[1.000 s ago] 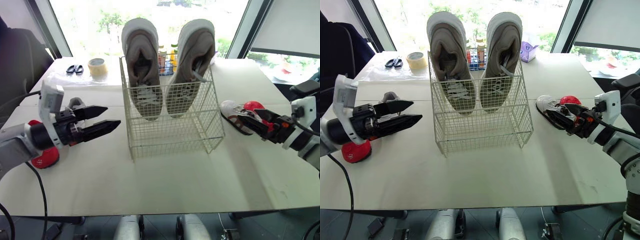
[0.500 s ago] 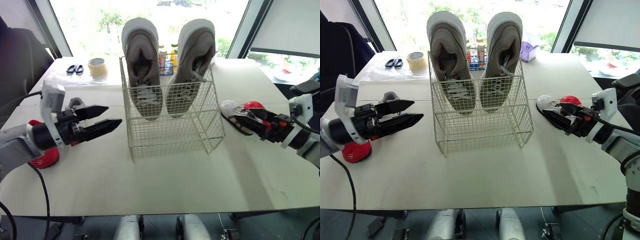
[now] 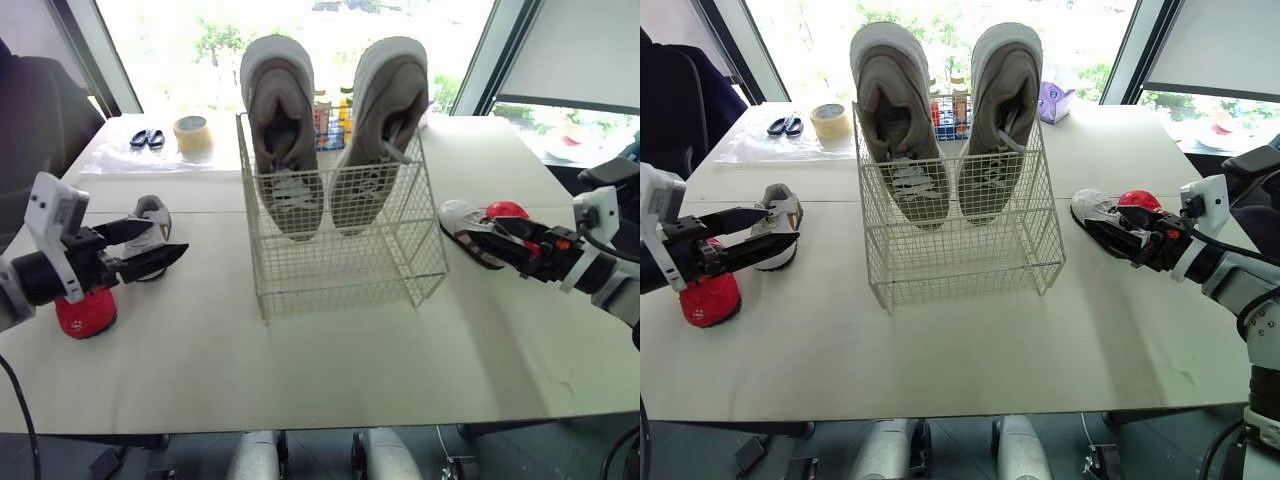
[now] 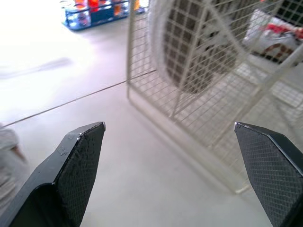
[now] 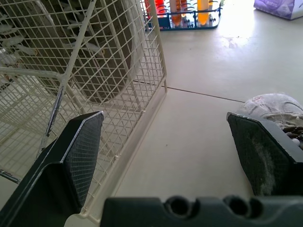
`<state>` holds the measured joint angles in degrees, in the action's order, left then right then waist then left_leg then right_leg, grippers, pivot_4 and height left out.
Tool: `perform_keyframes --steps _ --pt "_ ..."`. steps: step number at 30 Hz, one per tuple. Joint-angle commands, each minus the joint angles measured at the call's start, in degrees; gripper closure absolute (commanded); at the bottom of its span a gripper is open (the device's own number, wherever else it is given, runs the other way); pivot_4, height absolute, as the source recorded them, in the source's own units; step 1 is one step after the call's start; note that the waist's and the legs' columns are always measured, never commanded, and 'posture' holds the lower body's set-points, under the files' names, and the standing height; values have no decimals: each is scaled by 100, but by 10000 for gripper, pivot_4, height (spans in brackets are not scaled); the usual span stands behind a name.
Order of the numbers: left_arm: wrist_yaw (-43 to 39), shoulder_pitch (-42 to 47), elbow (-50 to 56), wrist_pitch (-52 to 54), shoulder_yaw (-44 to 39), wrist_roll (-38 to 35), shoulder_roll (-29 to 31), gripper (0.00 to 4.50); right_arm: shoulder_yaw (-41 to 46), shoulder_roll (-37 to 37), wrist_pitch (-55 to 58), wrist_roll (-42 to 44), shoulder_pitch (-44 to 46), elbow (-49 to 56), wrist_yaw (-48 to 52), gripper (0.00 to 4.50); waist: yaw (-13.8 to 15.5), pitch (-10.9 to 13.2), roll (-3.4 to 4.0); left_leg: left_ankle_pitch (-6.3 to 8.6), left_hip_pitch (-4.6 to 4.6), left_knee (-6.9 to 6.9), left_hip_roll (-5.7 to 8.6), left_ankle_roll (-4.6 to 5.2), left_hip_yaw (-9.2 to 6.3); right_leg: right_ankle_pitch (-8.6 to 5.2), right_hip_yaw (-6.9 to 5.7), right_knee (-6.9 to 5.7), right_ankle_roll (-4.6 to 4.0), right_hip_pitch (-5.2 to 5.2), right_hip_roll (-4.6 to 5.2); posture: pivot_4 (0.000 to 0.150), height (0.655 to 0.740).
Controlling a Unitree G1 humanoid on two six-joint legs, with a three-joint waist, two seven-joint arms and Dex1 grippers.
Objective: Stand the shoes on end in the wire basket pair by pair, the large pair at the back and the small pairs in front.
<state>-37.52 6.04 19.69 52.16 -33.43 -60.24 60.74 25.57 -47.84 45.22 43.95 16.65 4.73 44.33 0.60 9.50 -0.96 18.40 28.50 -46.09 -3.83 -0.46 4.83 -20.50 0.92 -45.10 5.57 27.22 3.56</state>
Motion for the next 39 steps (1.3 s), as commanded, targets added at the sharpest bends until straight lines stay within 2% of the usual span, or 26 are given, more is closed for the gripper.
perform_keyframes --steps 1,29,35,39 --pt "-138 133 97 -115 -136 76 15 255 129 -48 -129 -10 42 59 37 0 9 0 0 0 0 -1 0 0 0 0 0 1 0 0 2 1500 6609" --pt "-80 140 401 28 -86 172 -268 255 79 -20 -337 -207 52 -342 214 0 -24 0 0 0 1 0 0 0 4 1 5 -2 1 -3 0 1500 6609" --pt "-55 301 377 182 -220 -80 -222 255 127 -6 -393 -244 -65 -338 226 0 -24 0 0 0 1 0 0 0 4 1 4 -2 1 -3 0 1500 6609" --pt "-45 495 363 447 -432 -728 -194 255 167 10 -503 -335 -39 -421 135 0 -26 0 0 0 0 0 0 0 4 1 5 -2 1 -3 0 1500 6609"
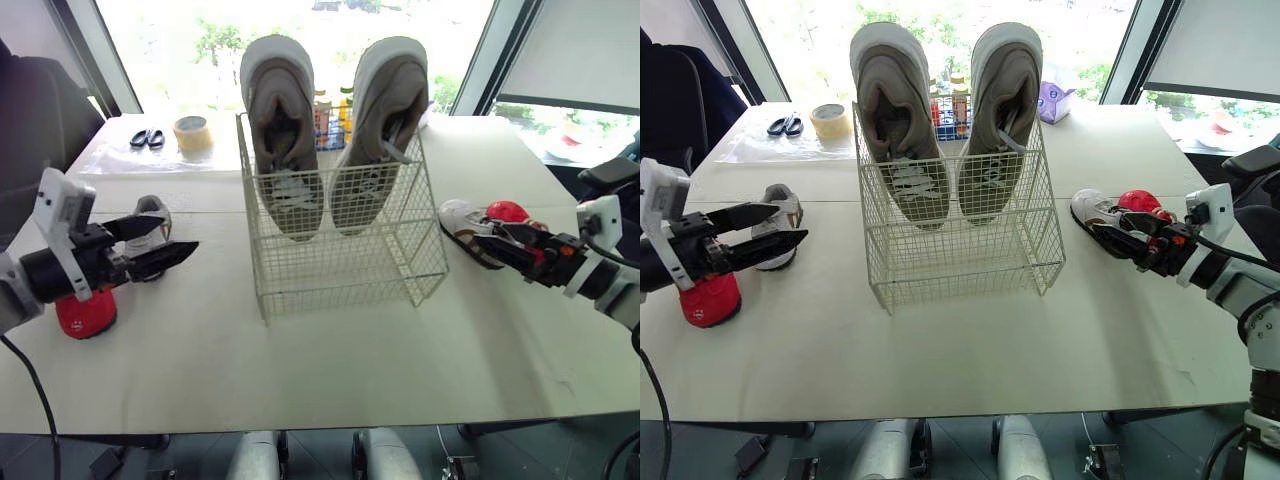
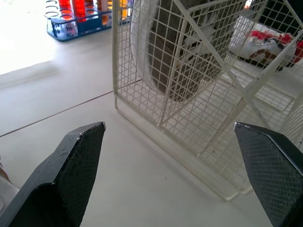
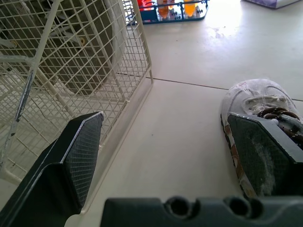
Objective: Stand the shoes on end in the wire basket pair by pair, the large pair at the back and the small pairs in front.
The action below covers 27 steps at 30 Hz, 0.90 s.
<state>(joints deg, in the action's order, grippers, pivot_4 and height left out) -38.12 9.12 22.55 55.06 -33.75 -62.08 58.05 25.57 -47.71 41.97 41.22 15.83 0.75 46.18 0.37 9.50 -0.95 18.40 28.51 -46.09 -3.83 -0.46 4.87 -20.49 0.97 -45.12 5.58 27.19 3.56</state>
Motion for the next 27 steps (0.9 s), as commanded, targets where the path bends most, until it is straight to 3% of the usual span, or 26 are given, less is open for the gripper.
perform_keyframes --steps 1,7,13,19,27 --pt "15 239 86 223 -448 -718 99 255 171 -4 -216 -97 57 -60 -83 0 -5 0 0 0 0 0 0 0 -1 0 0 0 0 0 0 1500 6609" --pt "43 611 273 436 -541 -1651 356 255 217 -76 -544 -395 200 -382 -294 0 -11 0 0 0 0 -1 0 0 -1 0 0 -1 1 -2 0 1500 6609" --pt "142 996 866 342 167 -2302 428 255 675 -118 -875 -676 -117 -306 -706 0 28 0 1 -1 -1 -2 2 -1 -2 0 2 -3 1 -5 0 1500 6609" --pt "189 984 1132 266 493 -2523 410 255 498 -129 -1045 -979 -362 -381 -687 0 -32 -2 3 -1 -4 -4 2 -2 -2 0 4 -5 1 -7 -4 1500 6609" --pt "196 930 1193 168 678 -2379 458 255 -196 231 -1678 -1415 200 -1553 -413 0 -123 -1 4 -2 -6 -4 1 -3 -5 1 6 -11 1 -6 -12 1500 6609"
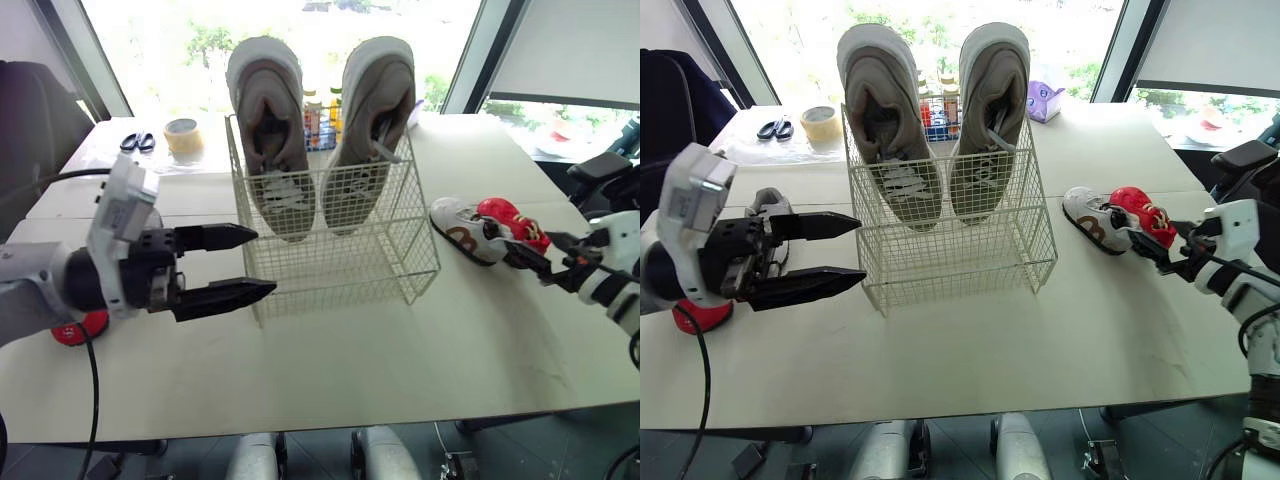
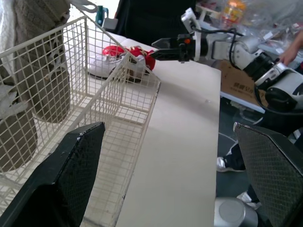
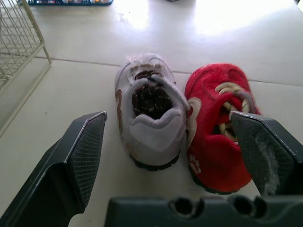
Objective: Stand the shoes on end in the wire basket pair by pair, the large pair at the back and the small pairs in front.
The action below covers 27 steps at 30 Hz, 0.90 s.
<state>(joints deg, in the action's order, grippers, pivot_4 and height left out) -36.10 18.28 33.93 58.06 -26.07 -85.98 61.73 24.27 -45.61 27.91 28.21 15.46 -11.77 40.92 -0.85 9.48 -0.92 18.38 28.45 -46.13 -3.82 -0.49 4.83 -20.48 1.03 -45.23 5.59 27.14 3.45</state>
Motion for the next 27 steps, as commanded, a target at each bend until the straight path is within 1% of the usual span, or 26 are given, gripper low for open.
perform_keyframes --steps 1,9,13,15,18,21,25,27 --pt "6 11 52 -135 -90 8 101 255 -124 48 -339 -145 303 -449 157 0 0 1 2 0 2 0 0 0 1 0 1 0 0 2 0 1500 6609" --pt "169 39 78 -168 -34 -6 92 255 -409 177 -889 -437 873 -1622 374 0 7 1 2 0 2 -6 1 0 2 0 3 -1 0 0 1 1500 6609" --pt "254 55 63 -203 15 101 75 255 -552 282 -1102 -541 1226 -2263 546 0 -7 1 2 -1 1 -6 0 -1 2 0 4 -4 1 0 1 1500 6609" --pt "258 19 64 -229 40 190 78 255 -617 359 -1105 -512 1307 -2308 712 0 -11 1 1 -1 0 -9 0 -2 3 0 5 -5 0 0 1 1500 6609" --pt "243 -7 63 -248 46 253 75 255 -704 477 -1000 -497 1268 -2075 818 0 -11 1 2 -2 2 -8 0 -3 2 1 5 -13 2 5 0 1500 6609" --pt "242 11 51 -259 77 304 51 255 -724 589 -1046 -533 1259 -2041 713 0 -5 1 2 -3 2 -9 0 -4 2 1 5 -17 3 7 1 1500 6609" --pt "210 41 24 -269 133 367 33 255 -736 719 -1259 -671 1341 -2276 487 0 1 1 2 -3 2 -9 0 -5 3 1 5 -18 2 6 1 1500 6609" --pt "182 80 -12 -274 169 400 41 255 -705 798 -1456 -737 1476 -2573 349 0 -10 1 2 -3 1 -9 0 -6 2 1 5 -18 2 6 1 1500 6609"
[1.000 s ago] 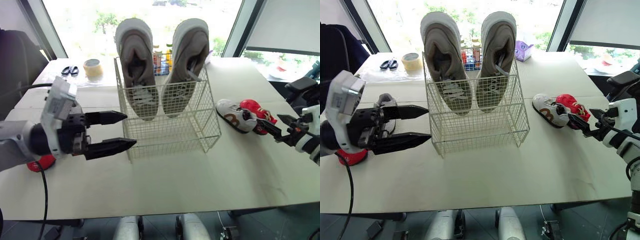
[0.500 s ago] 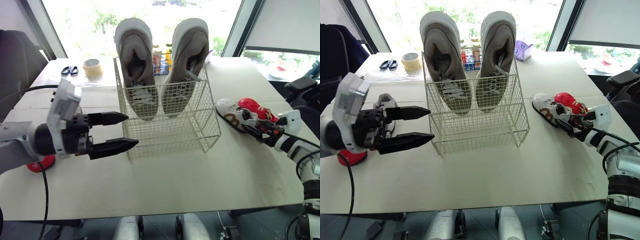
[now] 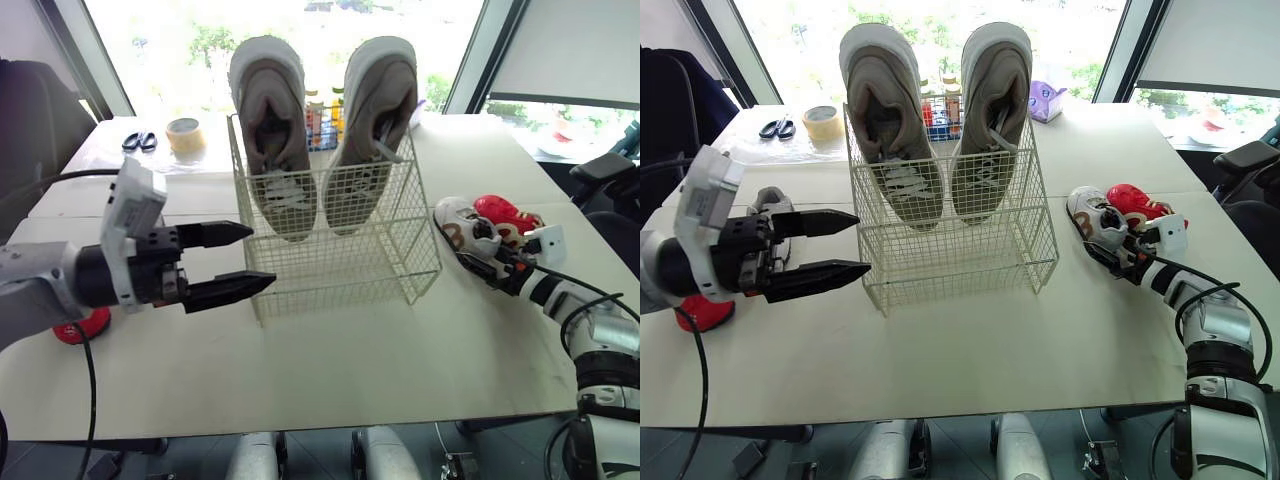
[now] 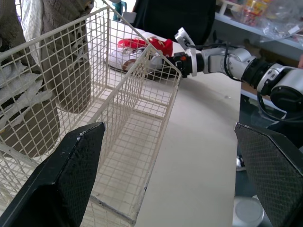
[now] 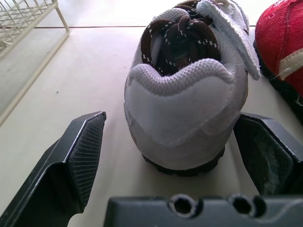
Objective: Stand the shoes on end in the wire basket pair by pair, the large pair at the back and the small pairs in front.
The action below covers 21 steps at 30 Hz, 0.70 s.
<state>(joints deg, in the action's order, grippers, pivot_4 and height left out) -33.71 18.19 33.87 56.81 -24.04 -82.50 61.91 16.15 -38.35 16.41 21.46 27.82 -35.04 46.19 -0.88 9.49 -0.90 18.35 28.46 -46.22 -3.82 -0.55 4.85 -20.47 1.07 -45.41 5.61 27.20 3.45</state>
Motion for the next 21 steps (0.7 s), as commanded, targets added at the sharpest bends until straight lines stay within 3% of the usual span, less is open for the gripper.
perform_keyframes --steps 1,9,12,14,18,19,21 --pt "-71 100 -17 -150 -22 66 30 255 138 137 -380 -69 320 -355 -284 0 -11 0 0 0 0 0 0 0 0 0 0 -1 0 0 0 1500 6609" --pt "-142 151 -60 -133 32 197 64 255 342 561 -972 -64 888 -1225 -790 0 -12 0 0 -1 2 -2 0 -2 0 1 1 -14 2 7 0 1500 6609" --pt "-149 167 -66 -126 30 226 59 0 249 618 -1192 -179 938 -1430 -761 8686 -8 0 0 -2 2 -3 1 -3 2 0 0 -14 2 7 0 1500 6609" --pt "-140 182 -73 -122 19 219 57 0 244 617 -1274 -203 957 -1499 -750 19120 -16 0 0 -2 2 -3 0 -3 0 1 0 -15 2 6 0 1500 6609" --pt "-120 217 -98 -141 3 195 38 0 309 548 -1339 -182 941 -1339 -763 33356 -28 0 -1 -2 -1 -4 -1 -3 -1 1 0 -19 2 6 -1 1500 6609" --pt "-90 272 -168 -163 -19 140 4 0 351 488 -1360 -172 922 -1128 -828 35499 -28 0 -1 -2 0 -4 -1 -3 -1 1 0 -20 2 7 -1 1500 6609" --pt "-5 471 -413 -210 -83 -6 -70 0 529 307 -1259 -37 915 -433 -976 35499 -11 1 1 -2 3 -4 -1 -4 -1 1 1 -23 2 12 0 1500 6609"
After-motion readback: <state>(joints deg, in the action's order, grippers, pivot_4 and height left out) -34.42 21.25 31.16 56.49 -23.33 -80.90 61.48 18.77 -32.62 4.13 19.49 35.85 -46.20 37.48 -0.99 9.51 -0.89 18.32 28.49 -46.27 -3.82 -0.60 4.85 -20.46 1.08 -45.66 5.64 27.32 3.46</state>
